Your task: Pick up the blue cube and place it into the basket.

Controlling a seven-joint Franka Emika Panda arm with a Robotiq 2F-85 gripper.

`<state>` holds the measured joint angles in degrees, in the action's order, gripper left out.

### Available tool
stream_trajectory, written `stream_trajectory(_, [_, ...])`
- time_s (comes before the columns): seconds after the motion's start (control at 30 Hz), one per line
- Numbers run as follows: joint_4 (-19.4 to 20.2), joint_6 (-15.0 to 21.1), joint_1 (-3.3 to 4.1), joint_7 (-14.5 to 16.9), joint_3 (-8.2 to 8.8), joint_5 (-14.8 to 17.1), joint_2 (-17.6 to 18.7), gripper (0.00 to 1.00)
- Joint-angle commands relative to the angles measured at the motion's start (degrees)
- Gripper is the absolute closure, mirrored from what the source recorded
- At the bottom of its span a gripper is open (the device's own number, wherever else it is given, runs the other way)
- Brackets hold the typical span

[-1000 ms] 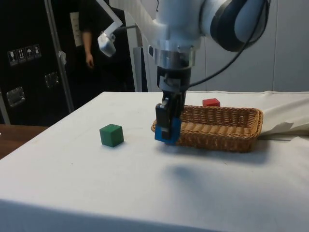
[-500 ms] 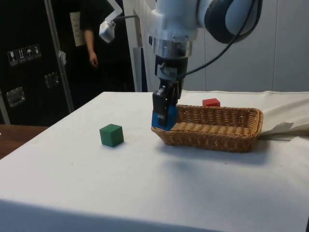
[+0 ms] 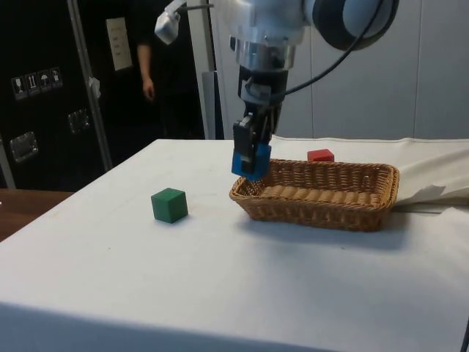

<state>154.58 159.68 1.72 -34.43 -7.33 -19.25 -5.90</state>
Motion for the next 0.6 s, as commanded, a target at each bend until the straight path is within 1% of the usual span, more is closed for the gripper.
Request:
stream_trajectory(0.0, [0.8,0.0,0.34,0.7,0.23,1.1,-0.9,1.00])
stream_trajectory(0.03, [1.4,-0.3,0.34,0.8,0.40,1.1,-1.9,1.00])
stream_trajectory(0.3, [3.2,-2.2,0.46,0.8,1.15,1.1,-6.1,1.00])
stream_trajectory(0.33, [2.8,-2.2,0.00,0.0,0.80,0.0,-5.8,1.00])
stream_trajectory(0.37, [3.4,-2.5,0.46,0.9,1.26,1.1,-6.6,1.00])
stream_trajectory(0.43, [4.1,-3.3,0.46,0.9,1.60,1.0,-8.3,1.00])
stream_trajectory(0.57, [4.9,-4.1,0.29,1.0,2.12,0.7,-10.0,1.00])
